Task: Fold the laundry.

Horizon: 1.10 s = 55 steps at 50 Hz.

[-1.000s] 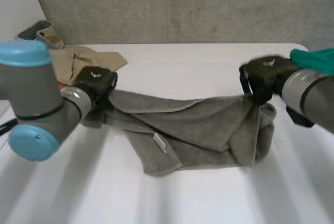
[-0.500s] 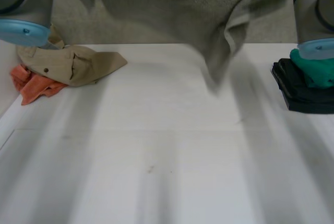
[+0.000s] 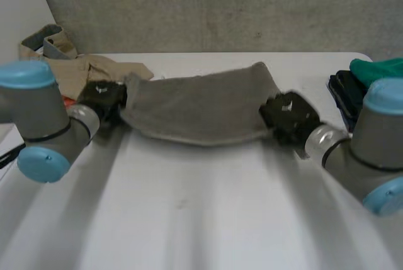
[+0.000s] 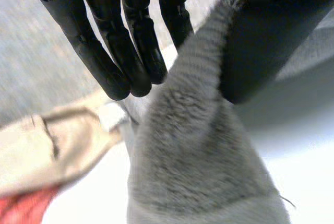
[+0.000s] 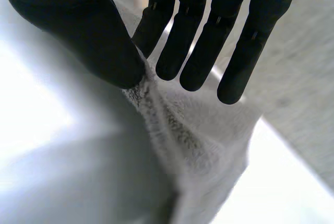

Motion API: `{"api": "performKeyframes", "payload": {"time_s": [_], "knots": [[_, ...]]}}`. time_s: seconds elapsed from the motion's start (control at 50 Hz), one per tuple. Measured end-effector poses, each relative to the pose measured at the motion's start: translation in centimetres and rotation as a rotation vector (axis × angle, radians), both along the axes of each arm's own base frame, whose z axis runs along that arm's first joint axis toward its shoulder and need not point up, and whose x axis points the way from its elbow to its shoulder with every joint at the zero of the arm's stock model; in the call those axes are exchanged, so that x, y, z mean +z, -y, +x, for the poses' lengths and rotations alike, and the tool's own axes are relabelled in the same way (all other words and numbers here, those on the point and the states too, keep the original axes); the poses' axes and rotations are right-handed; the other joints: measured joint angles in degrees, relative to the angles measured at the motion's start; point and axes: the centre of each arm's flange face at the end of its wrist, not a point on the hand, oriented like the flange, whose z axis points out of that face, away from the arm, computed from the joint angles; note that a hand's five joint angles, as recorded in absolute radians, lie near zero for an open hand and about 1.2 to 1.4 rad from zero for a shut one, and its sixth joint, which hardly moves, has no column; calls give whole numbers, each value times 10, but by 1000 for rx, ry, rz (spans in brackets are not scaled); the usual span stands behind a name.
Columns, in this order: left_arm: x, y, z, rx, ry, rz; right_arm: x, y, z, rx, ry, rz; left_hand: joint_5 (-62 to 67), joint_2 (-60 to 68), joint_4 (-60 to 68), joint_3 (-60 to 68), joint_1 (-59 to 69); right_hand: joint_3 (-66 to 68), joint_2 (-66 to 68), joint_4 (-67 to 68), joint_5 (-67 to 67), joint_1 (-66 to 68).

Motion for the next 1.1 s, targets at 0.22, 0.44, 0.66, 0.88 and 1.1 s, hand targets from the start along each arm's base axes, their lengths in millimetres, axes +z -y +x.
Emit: {"api": "performKeyframes", "payload": {"time_s": [0.22, 0.44, 0.66, 0.88, 1.1], "knots": [[-2, -4, 13, -3, 98, 34, -20, -3, -5, -82, -20, 145, -213, -201, -207, -201, -192, -426, -419, -428, -435, -405], [29, -22, 41, 36, 125, -4, 23, 5, -40, -312, 141, 274, -356, -340, -348, -340, -323, -491, -464, -491, -497, -454], [15, -33, 69, 18, 166, 59, -1, 28, -72, -388, 40, 340, -243, -238, -240, -239, -220, -456, -462, -462, -445, -430], [-5, -36, 72, -43, 134, 152, -37, 45, -63, -487, 233, 499, -216, -209, -210, -211, -199, -428, -444, -429, -417, -399], [-16, -28, 73, -52, 142, 145, -47, 63, -51, -540, 300, 416, -228, -215, -221, -212, -202, -7, -6, -6, -11, -15]]}}
